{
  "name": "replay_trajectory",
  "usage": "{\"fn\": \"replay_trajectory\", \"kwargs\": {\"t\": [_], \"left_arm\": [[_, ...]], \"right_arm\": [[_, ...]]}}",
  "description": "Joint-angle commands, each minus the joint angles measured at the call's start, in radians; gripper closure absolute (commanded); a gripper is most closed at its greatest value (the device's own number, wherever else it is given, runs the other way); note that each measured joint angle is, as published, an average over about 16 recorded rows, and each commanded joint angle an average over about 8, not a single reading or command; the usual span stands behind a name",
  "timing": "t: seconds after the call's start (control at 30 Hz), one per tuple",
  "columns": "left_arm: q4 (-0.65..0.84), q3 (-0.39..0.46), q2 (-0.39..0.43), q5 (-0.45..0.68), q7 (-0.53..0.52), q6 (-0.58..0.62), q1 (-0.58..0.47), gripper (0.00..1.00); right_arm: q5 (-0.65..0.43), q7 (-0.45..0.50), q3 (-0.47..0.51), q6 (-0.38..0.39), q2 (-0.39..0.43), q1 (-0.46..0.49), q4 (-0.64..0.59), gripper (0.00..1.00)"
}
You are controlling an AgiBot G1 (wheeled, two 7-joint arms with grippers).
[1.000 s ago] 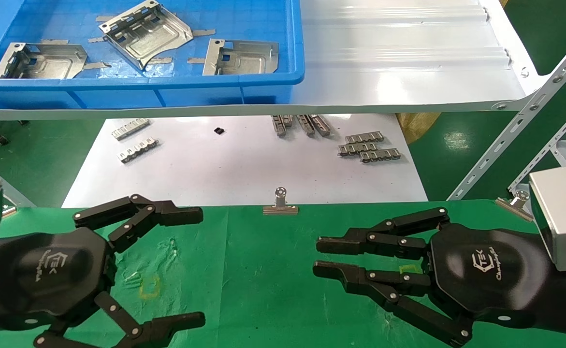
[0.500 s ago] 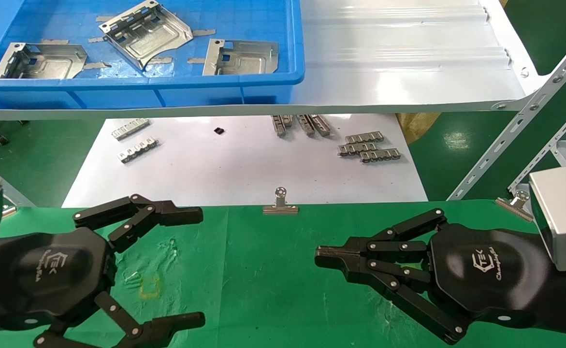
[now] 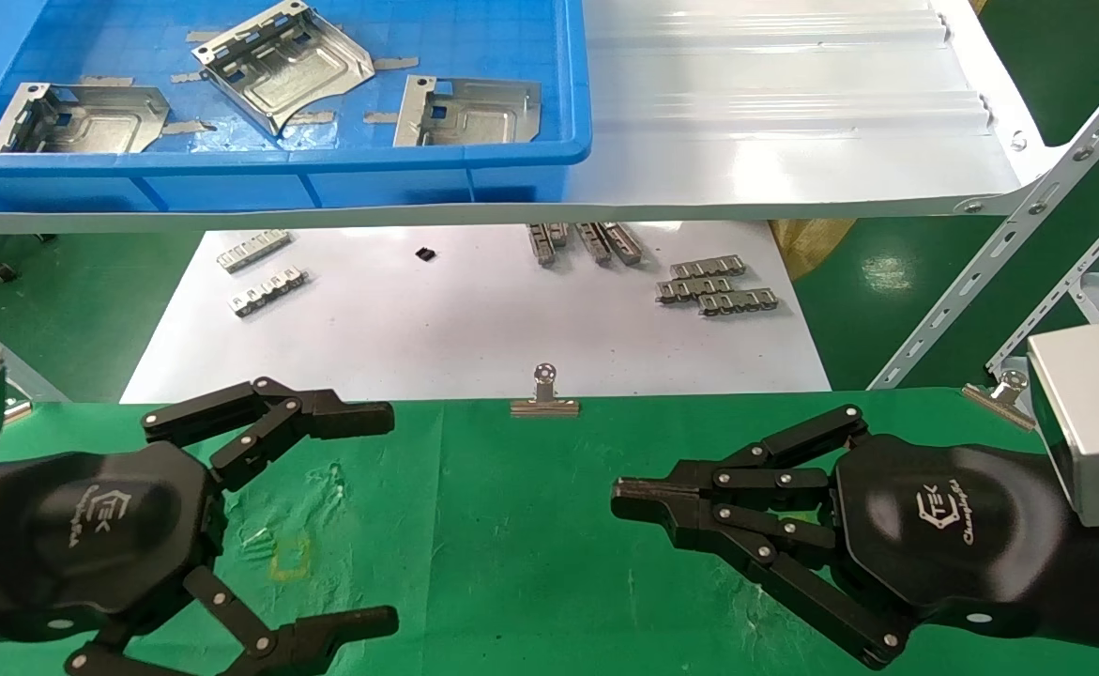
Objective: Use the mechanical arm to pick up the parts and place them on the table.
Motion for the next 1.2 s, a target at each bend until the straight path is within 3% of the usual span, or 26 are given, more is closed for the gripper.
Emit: {"fn": "replay_trajectory", "kwargs": {"t": [0.03,0.2,0.37,0.63,0.67,0.73,0.9,0.93,1.0,1.2], "left_arm": [[-0.001,-0.001,-0.001,-0.004,0.002,0.003,0.005,0.0],[0.011,0.002,0.018,0.031,-0.014,-0.038,-0.065,0.0],[0.104,0.037,0.088,0.134,-0.054,-0.108,-0.253,0.0],[0.563,0.15,0.313,0.404,-0.037,-0.275,-0.66,0.0],[0.633,0.163,0.344,0.439,-0.027,-0.316,-0.703,0.0],[0.765,0.188,0.403,0.505,-0.007,-0.41,-0.777,0.03],[1.006,0.245,0.512,0.634,0.037,-0.621,-0.898,0.65],[1.038,0.255,0.526,0.654,0.043,-0.647,-0.913,0.78],[1.093,0.275,0.549,0.688,0.05,-0.679,-0.939,1.0],[1.192,0.315,0.589,0.747,0.062,-0.695,-0.975,1.0]], "right_arm": [[0.0,0.0,0.0,0.0,0.0,0.0,0.0,1.0],[0.0,0.0,0.0,0.0,0.0,0.0,0.0,1.0],[0.0,0.0,0.0,0.0,0.0,0.0,0.0,1.0],[0.0,0.0,0.0,0.0,0.0,0.0,0.0,1.0],[0.0,0.0,0.0,0.0,0.0,0.0,0.0,0.96],[0.0,0.0,0.0,0.0,0.0,0.0,0.0,0.71],[0.0,0.0,0.0,0.0,0.0,0.0,0.0,0.09],[0.0,0.0,0.0,0.0,0.0,0.0,0.0,0.0],[0.0,0.0,0.0,0.0,0.0,0.0,0.0,0.0],[0.0,0.0,-0.001,0.0,0.0,0.0,0.0,0.0]]}}
